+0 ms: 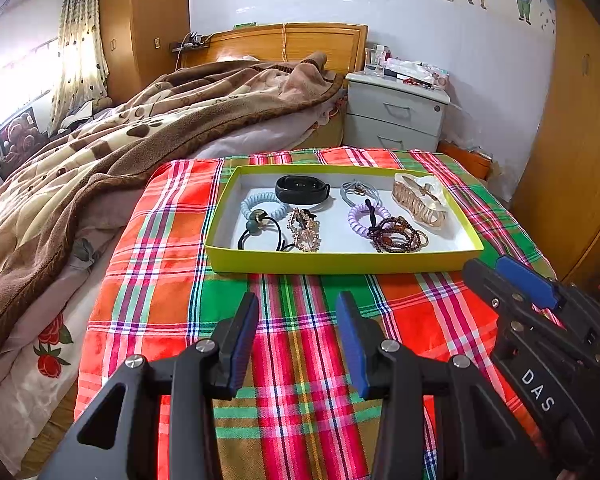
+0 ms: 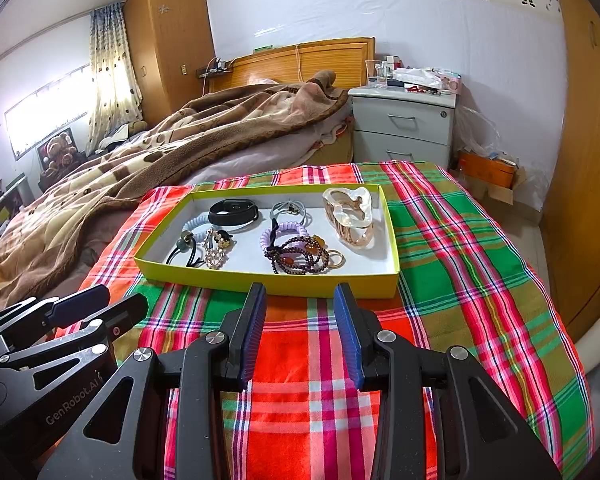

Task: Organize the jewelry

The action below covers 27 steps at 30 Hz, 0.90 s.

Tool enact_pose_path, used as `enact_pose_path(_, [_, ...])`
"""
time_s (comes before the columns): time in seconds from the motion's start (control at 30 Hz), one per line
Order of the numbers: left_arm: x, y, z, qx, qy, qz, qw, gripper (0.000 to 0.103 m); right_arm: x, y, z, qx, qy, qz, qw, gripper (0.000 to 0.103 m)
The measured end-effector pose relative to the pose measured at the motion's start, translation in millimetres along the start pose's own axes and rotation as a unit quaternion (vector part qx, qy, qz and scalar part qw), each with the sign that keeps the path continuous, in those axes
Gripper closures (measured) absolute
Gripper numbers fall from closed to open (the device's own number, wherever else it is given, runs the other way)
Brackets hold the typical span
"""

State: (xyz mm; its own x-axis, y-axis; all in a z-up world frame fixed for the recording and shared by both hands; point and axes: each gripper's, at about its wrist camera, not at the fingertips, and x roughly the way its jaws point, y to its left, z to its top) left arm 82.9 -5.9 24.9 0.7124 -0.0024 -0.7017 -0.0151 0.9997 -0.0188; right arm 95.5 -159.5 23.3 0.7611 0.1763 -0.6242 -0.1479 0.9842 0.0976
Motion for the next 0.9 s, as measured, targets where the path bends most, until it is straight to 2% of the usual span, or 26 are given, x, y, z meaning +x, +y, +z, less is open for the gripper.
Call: enact_pose_path(0.9, [3.0,-0.8,0.8,0.001,0.004,0.005,1.0,0.061,-1.1,-1.8,0.9,0.004,-0.001,-0.001,1.0,0.067])
